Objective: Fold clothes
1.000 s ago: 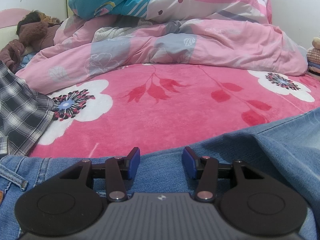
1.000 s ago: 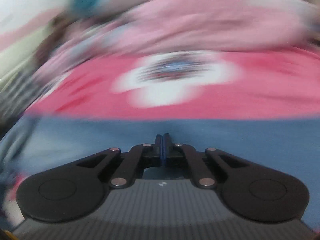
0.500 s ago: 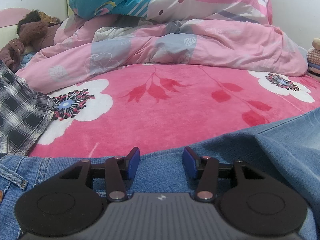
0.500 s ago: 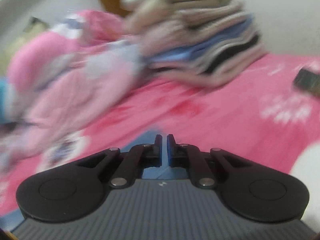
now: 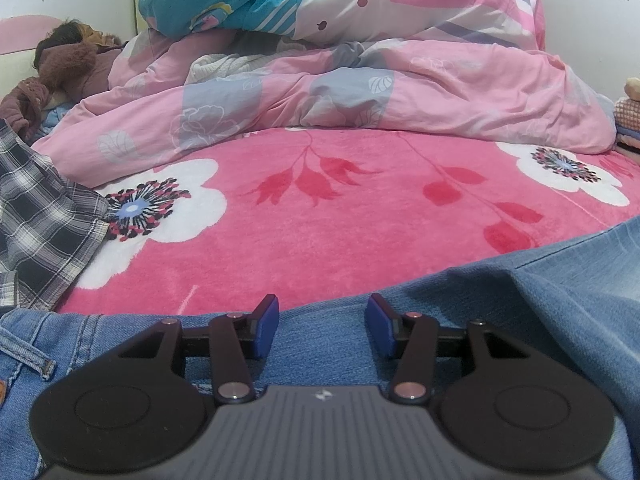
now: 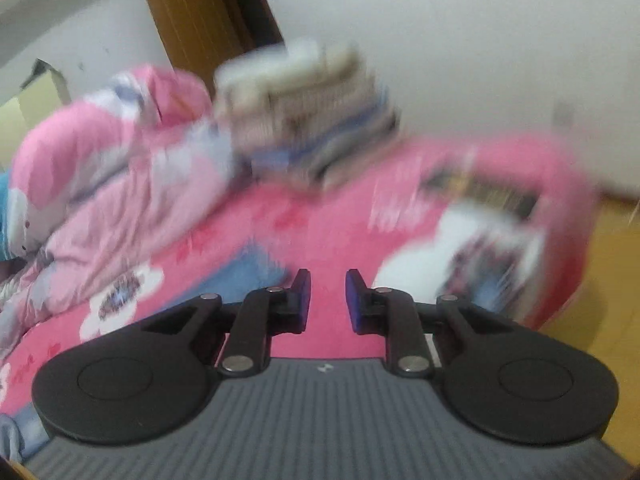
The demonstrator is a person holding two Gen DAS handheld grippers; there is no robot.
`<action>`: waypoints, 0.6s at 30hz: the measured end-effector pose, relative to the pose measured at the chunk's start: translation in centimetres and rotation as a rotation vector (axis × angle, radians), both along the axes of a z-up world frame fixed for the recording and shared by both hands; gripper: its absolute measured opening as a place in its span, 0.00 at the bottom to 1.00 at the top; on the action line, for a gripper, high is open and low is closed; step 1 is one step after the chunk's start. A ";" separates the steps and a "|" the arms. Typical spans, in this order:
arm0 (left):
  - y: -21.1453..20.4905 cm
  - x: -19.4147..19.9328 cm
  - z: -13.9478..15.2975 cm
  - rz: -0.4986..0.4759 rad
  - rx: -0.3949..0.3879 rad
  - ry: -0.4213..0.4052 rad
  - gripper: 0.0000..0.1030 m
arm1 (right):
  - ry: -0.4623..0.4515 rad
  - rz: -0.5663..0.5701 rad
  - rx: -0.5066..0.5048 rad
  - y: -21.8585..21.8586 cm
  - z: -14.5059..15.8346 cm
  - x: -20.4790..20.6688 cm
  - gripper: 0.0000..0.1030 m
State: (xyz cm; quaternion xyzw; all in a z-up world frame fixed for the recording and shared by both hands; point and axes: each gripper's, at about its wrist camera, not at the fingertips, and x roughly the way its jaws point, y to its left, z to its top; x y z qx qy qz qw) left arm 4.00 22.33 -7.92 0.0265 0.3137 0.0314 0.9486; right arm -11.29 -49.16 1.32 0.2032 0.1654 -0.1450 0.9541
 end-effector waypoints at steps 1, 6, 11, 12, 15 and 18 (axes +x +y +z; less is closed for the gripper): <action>0.0 0.0 0.0 0.000 -0.001 0.000 0.49 | -0.041 -0.007 -0.041 0.1 2.2 -1.6 0.19; 0.0 0.0 0.0 0.000 -0.005 0.001 0.49 | -0.227 0.022 -0.229 2.6 12.0 -8.7 0.24; 0.1 0.0 0.0 0.000 -0.006 0.000 0.49 | -0.297 0.180 -0.354 6.3 17.3 -10.7 0.29; 0.1 0.0 0.0 0.000 -0.005 0.000 0.49 | -0.285 0.227 -0.364 7.2 17.5 -10.3 0.29; 0.1 0.0 0.0 0.000 -0.005 0.000 0.49 | -0.203 0.403 -0.358 10.2 15.1 -7.7 0.32; 0.1 0.0 0.0 0.001 -0.005 0.000 0.49 | -0.098 0.618 -0.306 14.0 10.8 -4.2 0.32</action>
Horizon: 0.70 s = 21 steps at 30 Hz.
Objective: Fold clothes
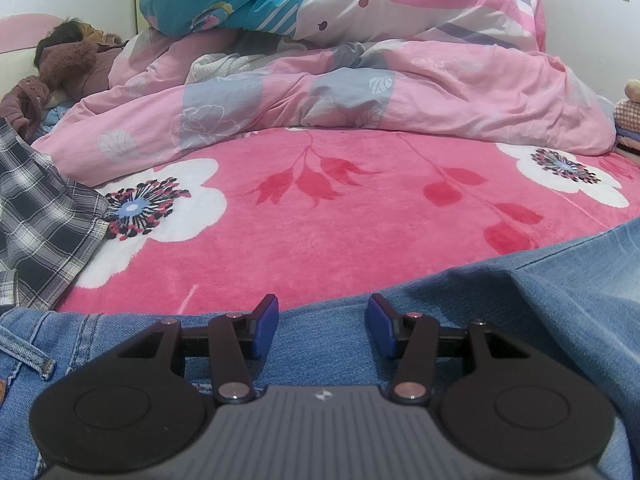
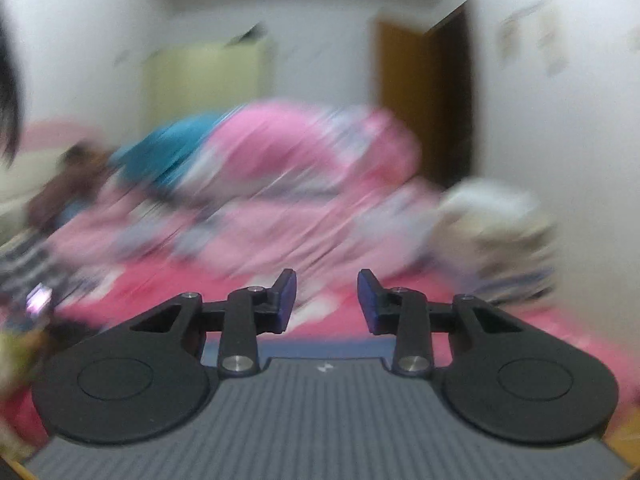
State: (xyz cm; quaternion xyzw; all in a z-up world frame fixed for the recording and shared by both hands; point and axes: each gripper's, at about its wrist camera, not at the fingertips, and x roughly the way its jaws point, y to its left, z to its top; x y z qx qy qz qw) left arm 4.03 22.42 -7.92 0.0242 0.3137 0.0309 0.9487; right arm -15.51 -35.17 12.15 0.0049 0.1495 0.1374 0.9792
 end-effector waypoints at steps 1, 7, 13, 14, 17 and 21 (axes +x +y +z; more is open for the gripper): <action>0.0 0.0 0.0 0.000 0.000 0.000 0.49 | 0.060 0.072 0.024 1.5 -2.0 1.3 0.32; -0.1 0.0 0.0 0.001 0.000 -0.001 0.49 | 0.402 0.382 0.143 10.9 -12.8 6.9 0.32; -0.1 0.0 0.0 0.001 0.002 -0.001 0.49 | 0.445 0.647 0.123 18.5 -15.0 6.7 0.32; -0.1 0.0 0.0 0.002 0.001 -0.001 0.49 | 0.439 0.697 0.110 19.5 -15.1 6.4 0.32; -0.1 0.0 0.0 0.001 0.002 -0.001 0.50 | 0.425 0.819 0.068 21.7 -14.8 5.1 0.32; -0.1 0.0 -0.1 0.002 0.003 -0.002 0.50 | 0.431 0.912 0.018 23.3 -14.9 3.5 0.30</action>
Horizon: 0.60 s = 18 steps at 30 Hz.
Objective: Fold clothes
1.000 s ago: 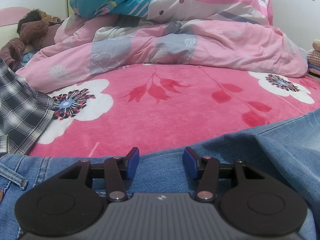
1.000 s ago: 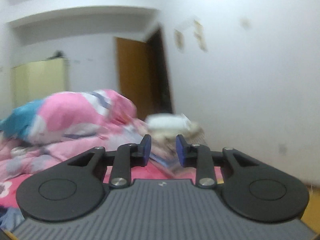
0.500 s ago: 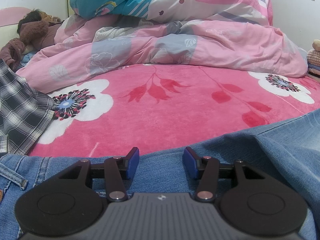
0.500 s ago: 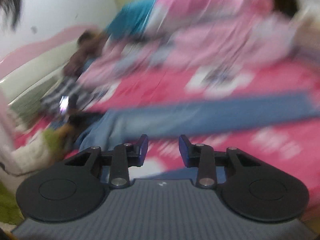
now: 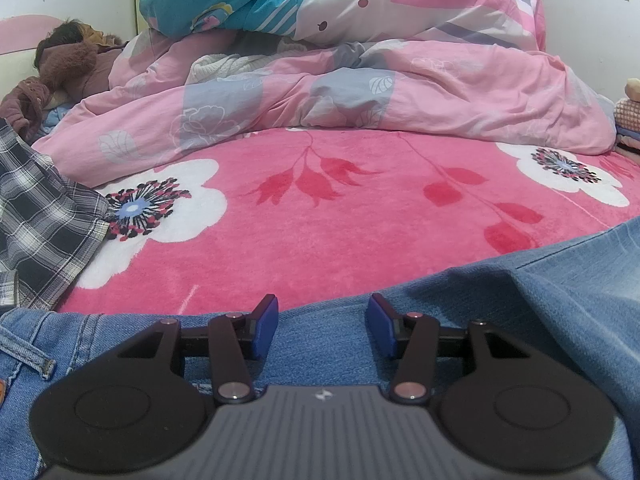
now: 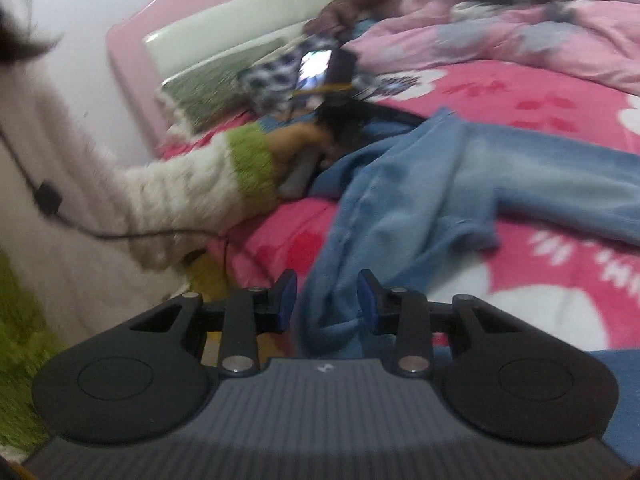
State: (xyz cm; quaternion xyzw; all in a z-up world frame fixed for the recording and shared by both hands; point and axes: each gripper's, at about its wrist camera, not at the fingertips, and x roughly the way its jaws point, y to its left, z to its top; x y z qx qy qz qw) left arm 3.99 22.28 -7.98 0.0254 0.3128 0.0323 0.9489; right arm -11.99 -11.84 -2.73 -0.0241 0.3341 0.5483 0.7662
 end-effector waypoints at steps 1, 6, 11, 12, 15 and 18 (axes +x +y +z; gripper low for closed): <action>0.0 0.0 0.0 0.000 0.000 0.000 0.50 | -0.010 0.011 -0.013 0.3 -0.2 -0.3 0.29; 0.0 0.0 0.0 0.001 0.003 0.000 0.50 | -0.045 0.016 -0.069 1.5 -0.9 -1.2 0.06; 0.0 0.0 0.0 0.001 0.003 0.000 0.50 | -0.096 -0.026 -0.064 0.8 -0.5 -1.7 0.02; 0.0 0.0 0.0 0.001 0.003 0.000 0.50 | -0.109 -0.045 -0.048 0.3 0.0 -1.8 0.01; 0.0 0.0 0.0 0.001 0.003 0.000 0.50 | -0.184 -0.121 -0.029 -1.8 2.2 -1.3 0.01; 0.0 0.0 0.0 0.001 0.003 -0.001 0.50 | -0.271 -0.241 -0.033 -4.7 5.2 0.2 0.01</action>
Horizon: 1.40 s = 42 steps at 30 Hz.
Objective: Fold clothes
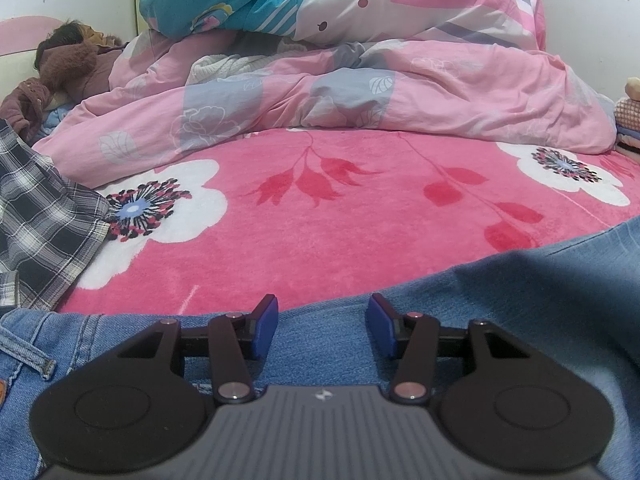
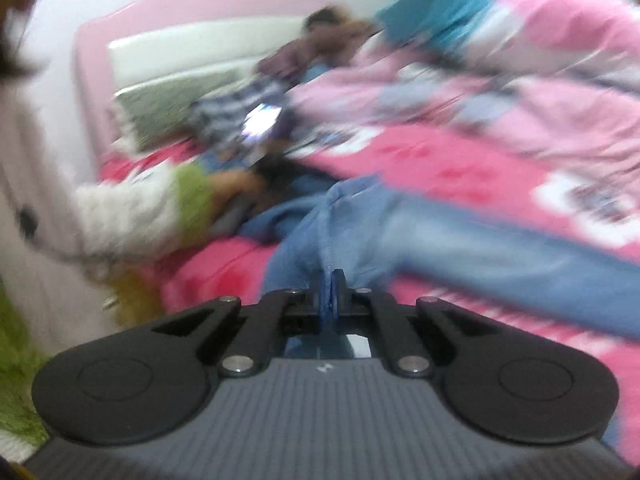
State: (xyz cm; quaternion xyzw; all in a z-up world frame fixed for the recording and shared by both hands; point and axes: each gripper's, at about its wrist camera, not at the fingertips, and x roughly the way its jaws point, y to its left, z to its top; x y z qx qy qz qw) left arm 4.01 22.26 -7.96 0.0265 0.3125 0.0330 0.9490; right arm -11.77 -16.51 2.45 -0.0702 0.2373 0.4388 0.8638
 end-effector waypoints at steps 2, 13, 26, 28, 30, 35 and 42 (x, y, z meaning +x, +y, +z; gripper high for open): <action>0.0 0.0 0.0 0.000 0.000 0.000 0.50 | -0.061 -0.081 -0.016 -1.9 1.8 1.3 0.01; -0.1 0.0 0.0 0.003 0.008 -0.001 0.51 | -0.224 -0.217 -0.264 -4.4 2.8 12.8 0.00; -0.3 0.0 0.0 0.009 0.021 -0.001 0.52 | -0.127 -0.153 -0.419 -4.0 -5.4 24.3 0.00; -0.4 0.0 0.0 0.010 0.023 -0.001 0.52 | -0.111 -0.140 -0.422 -4.0 -6.5 24.9 0.00; -0.4 0.0 0.0 0.011 0.025 -0.001 0.53 | -0.110 -0.129 -0.424 -4.1 -7.2 25.0 0.00; -0.4 0.0 -0.1 0.014 0.030 -0.001 0.54 | -0.161 -0.128 -0.395 -4.3 -6.4 24.8 0.00; -0.4 0.0 -0.1 0.016 0.031 0.001 0.55 | -0.161 -0.124 -0.390 -4.3 -7.5 25.9 0.00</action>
